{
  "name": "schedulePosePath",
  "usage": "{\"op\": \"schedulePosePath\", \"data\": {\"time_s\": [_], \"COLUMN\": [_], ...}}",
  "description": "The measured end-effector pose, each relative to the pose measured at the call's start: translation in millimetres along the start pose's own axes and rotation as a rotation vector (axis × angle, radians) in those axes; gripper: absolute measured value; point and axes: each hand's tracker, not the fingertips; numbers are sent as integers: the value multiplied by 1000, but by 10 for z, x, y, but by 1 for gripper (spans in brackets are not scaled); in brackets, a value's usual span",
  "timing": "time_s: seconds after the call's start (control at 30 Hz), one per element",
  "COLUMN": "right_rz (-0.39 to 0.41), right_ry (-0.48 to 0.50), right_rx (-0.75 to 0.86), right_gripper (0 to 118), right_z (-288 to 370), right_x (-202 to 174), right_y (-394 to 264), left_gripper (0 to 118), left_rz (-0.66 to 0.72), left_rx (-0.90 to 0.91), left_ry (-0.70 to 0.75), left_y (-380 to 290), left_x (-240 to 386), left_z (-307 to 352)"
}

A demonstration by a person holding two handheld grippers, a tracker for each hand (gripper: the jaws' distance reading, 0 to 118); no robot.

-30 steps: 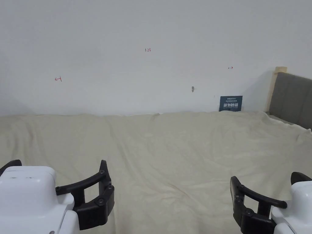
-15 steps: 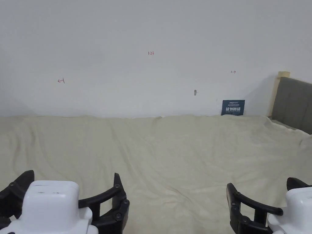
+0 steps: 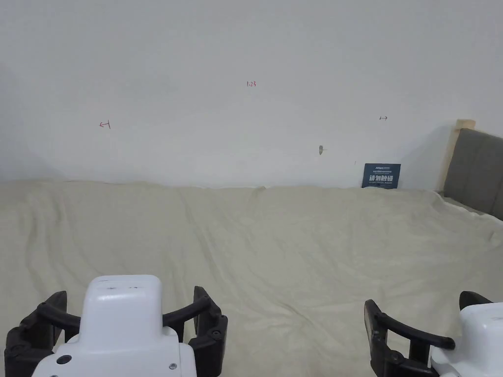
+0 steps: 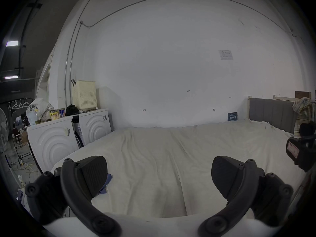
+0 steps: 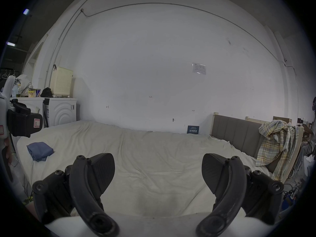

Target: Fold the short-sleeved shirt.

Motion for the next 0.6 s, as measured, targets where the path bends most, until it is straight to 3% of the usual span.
{"op": "schedulePosePath", "data": {"time_s": [0.27,0.6], "right_rz": [0,-2], "right_ry": [10,9], "right_rx": [-13,-5], "right_gripper": [105,105], "right_z": [-38,-53], "right_x": [-39,-49], "right_y": [-13,-8], "left_gripper": [118,118], "left_rz": [28,70], "left_rx": [-11,-21], "left_ry": [-87,-60], "left_y": [-20,-35], "left_x": [49,39], "left_z": [-22,-1]}}
